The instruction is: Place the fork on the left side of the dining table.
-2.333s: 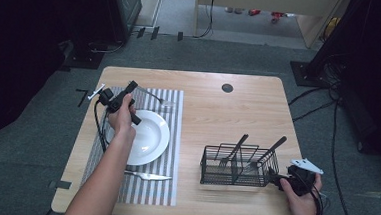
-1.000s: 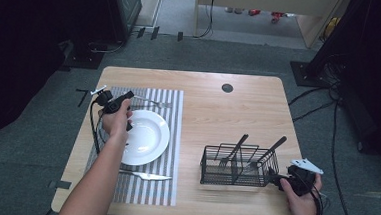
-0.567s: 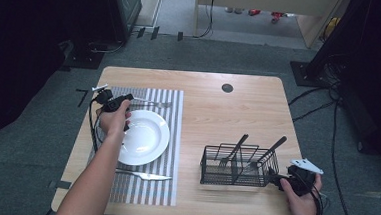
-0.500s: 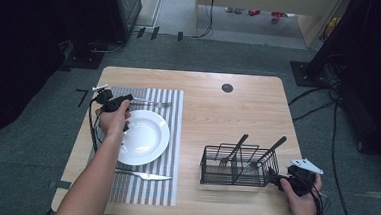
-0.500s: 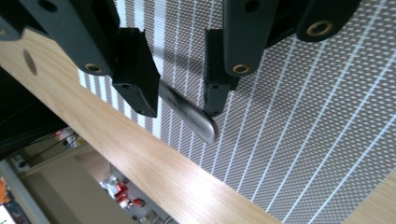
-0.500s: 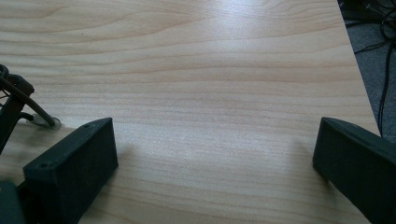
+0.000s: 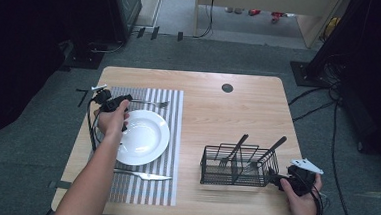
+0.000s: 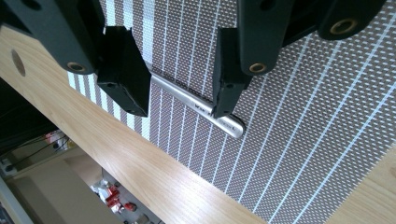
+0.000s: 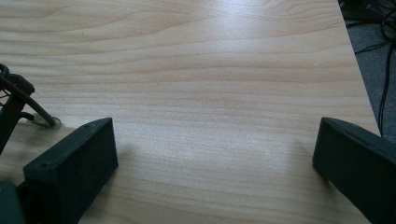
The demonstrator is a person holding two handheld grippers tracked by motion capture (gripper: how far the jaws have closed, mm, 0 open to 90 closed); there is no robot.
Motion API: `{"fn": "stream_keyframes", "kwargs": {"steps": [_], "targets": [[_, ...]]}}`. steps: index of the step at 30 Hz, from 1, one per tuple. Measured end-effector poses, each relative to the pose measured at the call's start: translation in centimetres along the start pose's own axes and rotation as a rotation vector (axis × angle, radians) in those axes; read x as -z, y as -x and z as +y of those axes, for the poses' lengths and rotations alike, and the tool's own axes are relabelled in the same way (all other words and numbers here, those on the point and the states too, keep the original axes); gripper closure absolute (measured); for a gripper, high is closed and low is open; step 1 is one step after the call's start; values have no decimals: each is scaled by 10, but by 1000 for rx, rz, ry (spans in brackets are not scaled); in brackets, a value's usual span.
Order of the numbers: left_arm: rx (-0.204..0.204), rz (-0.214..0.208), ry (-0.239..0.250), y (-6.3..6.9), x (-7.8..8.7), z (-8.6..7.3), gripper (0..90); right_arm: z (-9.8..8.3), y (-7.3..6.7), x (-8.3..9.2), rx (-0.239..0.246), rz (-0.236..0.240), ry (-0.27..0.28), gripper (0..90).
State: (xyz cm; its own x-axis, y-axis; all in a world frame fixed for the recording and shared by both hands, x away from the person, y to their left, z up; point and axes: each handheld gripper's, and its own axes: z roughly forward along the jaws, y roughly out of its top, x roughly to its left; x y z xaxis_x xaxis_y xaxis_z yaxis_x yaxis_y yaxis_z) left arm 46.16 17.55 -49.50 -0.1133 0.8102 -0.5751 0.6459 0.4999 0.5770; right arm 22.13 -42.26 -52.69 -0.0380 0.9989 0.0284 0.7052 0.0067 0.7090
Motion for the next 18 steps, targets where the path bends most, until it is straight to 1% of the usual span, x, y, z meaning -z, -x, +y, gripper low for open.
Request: {"fn": "stream_keyframes", "kwargs": {"steps": [2,3,4,5,6,8,9,11,13,15,18], "targets": [[-15,-8,3,0,1,0,535,0,0,0,0,0,0,0],[-33,-10,3,0,1,-1,510,0,0,0,0,0,0,0],[-50,-9,5,0,2,-1,447,0,0,0,0,0,0,0],[-59,-11,6,0,3,-1,447,0,0,0,0,0,0,0],[-78,-20,8,1,4,-1,426,0,0,0,0,0,0,0],[-102,-10,1,3,8,0,359,0,0,0,0,0,0,0],[-101,-12,3,4,10,1,334,0,0,0,0,0,0,0],[-114,-18,10,6,16,3,299,0,0,0,0,0,0,0],[-149,5,10,9,21,5,265,0,0,0,0,0,0,0],[-177,26,-3,12,27,7,202,0,0,0,0,0,0,0],[-220,31,-16,14,35,9,187,0,0,0,0,-1,0,0]]}}
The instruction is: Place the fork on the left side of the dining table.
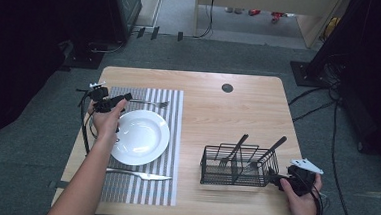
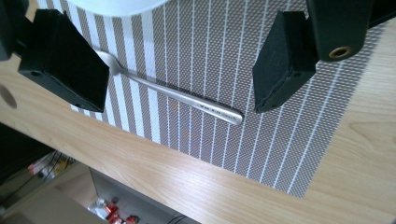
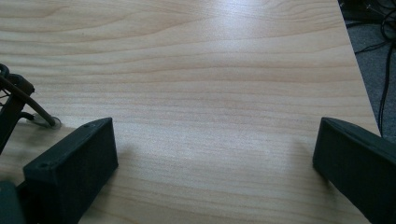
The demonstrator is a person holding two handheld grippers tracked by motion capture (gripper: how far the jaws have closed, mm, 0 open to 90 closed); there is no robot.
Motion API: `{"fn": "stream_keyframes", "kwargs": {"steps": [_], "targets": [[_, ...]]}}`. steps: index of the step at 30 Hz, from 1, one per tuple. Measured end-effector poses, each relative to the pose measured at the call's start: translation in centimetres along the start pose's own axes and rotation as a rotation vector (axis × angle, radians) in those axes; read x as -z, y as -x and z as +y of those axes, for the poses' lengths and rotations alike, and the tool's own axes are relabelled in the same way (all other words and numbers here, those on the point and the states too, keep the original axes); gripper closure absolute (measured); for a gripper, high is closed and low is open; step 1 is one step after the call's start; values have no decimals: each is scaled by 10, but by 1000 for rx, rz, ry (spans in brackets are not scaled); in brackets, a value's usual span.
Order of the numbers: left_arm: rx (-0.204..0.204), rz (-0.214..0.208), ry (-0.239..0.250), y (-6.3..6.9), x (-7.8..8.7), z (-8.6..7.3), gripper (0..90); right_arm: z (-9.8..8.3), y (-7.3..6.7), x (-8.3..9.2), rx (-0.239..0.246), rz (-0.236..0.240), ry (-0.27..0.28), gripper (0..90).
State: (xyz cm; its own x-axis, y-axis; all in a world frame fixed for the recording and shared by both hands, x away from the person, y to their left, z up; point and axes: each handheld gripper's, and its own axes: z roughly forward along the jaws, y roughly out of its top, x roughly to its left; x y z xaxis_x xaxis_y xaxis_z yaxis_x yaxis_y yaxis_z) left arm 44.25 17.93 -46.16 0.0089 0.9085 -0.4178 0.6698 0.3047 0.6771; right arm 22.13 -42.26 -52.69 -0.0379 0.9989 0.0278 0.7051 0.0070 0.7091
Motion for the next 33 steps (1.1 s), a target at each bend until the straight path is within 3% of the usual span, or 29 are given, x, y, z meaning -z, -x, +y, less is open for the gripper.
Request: {"fn": "stream_keyframes", "kwargs": {"steps": [4,7,12,21,33], "targets": [[-104,15,13,3,13,-1,130,0,0,0,0,0,0,0],[-135,43,7,5,20,-2,127,0,0,0,0,0,0,0],[-190,26,16,7,34,-6,111,0,0,0,0,0,0,0],[-253,3,27,4,59,-17,111,0,0,0,0,0,0,0],[-305,-6,71,-2,97,-40,112,0,0,0,1,0,0,0]]}}
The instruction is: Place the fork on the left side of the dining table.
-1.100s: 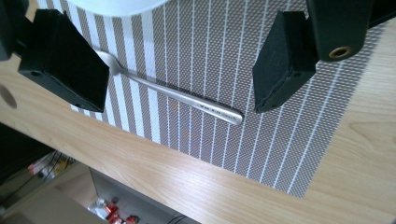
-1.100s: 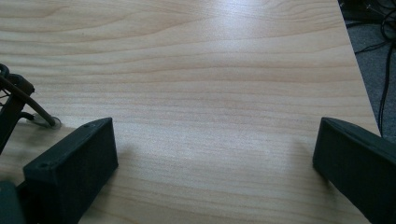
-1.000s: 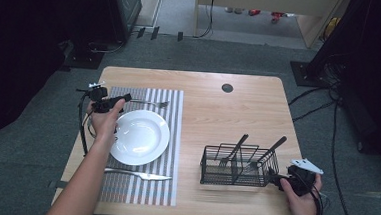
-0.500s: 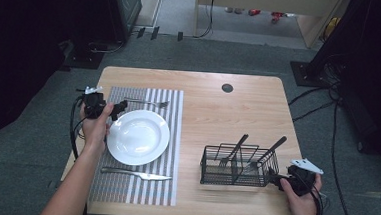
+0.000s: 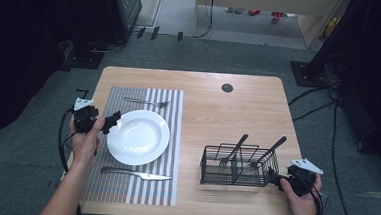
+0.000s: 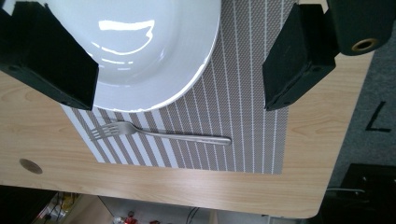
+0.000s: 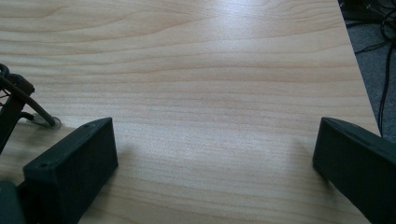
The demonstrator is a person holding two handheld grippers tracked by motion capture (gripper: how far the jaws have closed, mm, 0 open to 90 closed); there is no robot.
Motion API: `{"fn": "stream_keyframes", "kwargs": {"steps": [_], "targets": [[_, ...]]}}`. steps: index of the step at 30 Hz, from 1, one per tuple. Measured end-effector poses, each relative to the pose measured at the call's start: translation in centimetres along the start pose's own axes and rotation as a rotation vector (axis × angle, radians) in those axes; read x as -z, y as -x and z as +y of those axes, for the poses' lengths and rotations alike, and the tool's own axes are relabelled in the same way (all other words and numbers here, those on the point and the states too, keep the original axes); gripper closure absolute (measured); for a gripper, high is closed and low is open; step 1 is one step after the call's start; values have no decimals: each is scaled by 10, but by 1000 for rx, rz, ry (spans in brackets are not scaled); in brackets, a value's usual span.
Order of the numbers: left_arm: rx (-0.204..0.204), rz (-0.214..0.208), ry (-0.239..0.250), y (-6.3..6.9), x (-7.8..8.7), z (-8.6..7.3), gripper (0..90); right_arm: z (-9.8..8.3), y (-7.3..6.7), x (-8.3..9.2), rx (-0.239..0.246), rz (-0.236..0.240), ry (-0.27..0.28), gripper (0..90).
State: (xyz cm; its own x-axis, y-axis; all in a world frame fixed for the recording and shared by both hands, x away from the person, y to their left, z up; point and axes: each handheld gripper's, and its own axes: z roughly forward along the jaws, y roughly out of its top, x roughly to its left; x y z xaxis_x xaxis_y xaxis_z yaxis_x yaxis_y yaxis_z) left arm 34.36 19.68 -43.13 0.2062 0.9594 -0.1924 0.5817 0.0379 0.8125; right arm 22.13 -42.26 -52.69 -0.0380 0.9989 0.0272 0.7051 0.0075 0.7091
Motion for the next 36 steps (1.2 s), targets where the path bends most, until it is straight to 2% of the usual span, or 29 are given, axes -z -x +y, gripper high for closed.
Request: {"fn": "stream_keyframes", "kwargs": {"steps": [3,7,10,18,28,32,35,36], "targets": [[-19,0,5,-1,8,-6,111,0,0,0,0,0,0,0],[-23,2,10,-5,18,-15,111,0,0,0,-2,-1,-1,0],[-33,3,-4,-9,23,-25,112,0,0,0,0,0,0,0],[-12,11,-21,-22,34,-49,112,0,0,0,0,-1,-2,0],[-17,33,-69,-32,39,-81,112,0,0,0,0,-1,-2,0],[-18,51,-80,-36,40,-93,112,0,0,0,1,-1,-2,0],[-59,97,-100,-39,41,-102,112,0,0,0,0,-1,-2,0],[-51,92,-107,-40,42,-105,112,0,0,0,-1,-2,-3,0]]}}
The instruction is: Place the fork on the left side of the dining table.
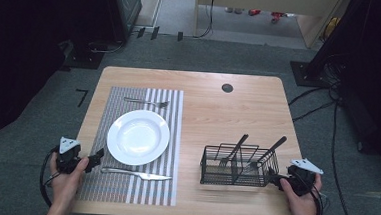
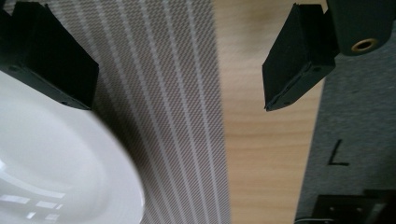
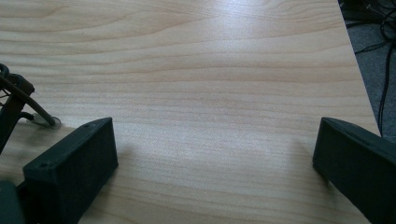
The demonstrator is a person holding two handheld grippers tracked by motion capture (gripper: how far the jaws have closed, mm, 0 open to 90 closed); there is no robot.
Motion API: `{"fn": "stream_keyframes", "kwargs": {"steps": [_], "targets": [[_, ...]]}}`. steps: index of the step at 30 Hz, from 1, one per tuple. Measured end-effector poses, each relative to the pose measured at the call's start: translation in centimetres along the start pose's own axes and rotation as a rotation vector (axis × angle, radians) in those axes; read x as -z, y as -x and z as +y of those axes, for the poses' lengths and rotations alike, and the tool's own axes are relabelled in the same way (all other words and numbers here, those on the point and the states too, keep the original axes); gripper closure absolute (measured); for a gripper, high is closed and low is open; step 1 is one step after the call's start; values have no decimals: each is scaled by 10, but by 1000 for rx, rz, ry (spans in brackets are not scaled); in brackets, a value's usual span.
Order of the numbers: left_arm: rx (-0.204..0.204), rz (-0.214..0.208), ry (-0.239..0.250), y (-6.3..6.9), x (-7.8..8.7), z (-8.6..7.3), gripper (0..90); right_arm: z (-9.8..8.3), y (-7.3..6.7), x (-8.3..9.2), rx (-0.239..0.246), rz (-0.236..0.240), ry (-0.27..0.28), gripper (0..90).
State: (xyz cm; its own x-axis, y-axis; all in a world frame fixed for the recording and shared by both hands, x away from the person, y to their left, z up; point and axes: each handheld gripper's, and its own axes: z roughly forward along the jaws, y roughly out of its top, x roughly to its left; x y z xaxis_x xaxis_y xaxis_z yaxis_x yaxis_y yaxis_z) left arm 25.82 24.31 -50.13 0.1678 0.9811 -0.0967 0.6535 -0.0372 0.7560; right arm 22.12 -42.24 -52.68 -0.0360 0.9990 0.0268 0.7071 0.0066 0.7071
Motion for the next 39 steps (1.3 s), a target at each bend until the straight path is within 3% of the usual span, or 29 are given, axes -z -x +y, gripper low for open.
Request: {"fn": "stream_keyframes", "kwargs": {"steps": [5,13,39], "targets": [[-25,38,-40,-3,-2,-12,112,0,0,0,2,1,1,0],[-66,69,-60,2,-4,-17,113,0,0,0,0,0,0,0],[-75,53,-45,0,-4,-19,117,0,0,0,3,3,0,0]]}}
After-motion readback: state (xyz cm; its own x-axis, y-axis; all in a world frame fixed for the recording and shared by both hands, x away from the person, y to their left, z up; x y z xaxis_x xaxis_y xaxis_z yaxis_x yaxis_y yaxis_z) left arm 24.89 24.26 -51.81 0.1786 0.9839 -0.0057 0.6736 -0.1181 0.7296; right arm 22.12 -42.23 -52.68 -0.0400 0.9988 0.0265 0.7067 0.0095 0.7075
